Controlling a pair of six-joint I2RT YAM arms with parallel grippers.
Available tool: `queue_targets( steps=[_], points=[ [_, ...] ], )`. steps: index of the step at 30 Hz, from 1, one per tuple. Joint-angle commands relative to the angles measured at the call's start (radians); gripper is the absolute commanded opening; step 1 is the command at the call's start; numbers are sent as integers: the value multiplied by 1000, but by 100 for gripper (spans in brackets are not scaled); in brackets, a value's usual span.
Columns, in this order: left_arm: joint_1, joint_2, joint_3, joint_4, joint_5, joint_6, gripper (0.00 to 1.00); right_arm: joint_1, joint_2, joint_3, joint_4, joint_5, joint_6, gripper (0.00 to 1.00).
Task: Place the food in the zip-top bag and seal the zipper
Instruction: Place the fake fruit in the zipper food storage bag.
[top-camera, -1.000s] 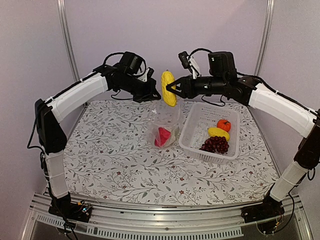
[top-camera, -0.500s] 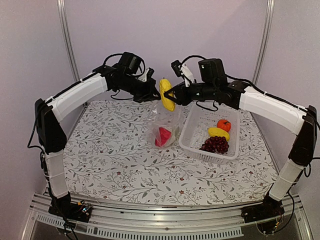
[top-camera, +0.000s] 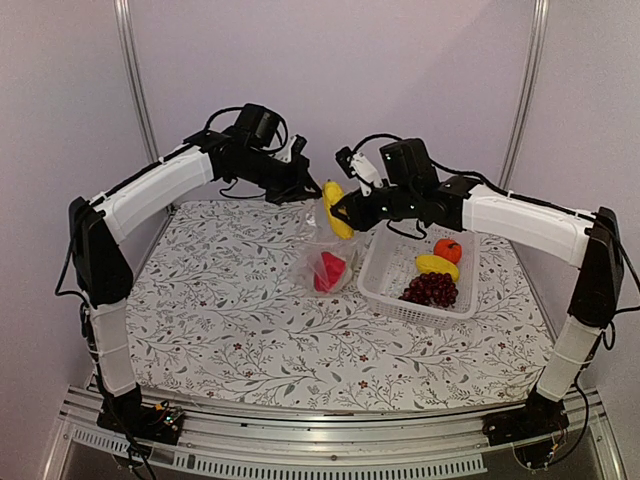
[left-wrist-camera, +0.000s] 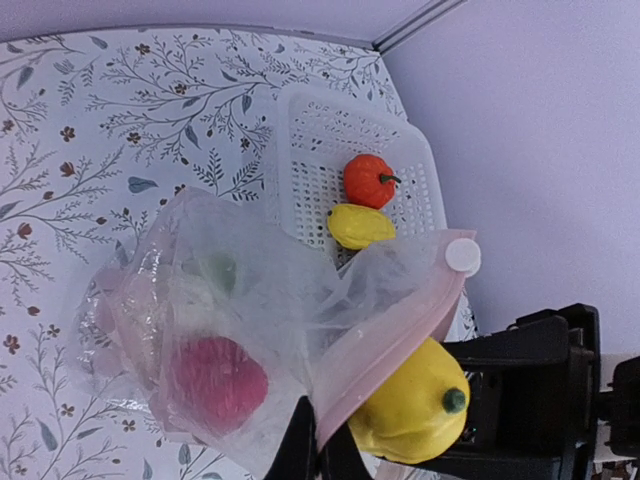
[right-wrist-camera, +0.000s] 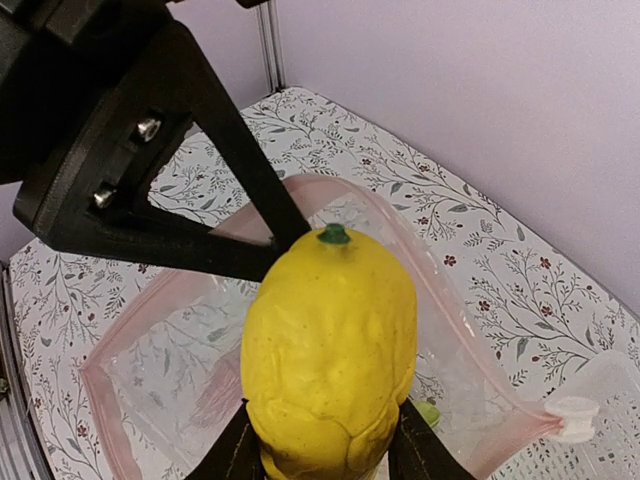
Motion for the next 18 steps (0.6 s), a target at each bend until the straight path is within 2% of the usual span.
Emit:
queue_targets(
  steps=[1,3,7,12,18],
  points=[
    [18,5,3,20,18,-6,1,8,29,31,-19,80,-8,41],
    [20,5,2,22,19,-9,1,9,28,39,-29,79,-7,44],
    [21,5,2,21,19,-12,1,9,11,75,-84,54,13,58],
    [22,8,-1,22,27,-13,1,9,-27,123,-160,-24,82,63],
    [21,14,-2,21,35,-18,1,10,-71,159,-261,-20,182,62]
  ],
)
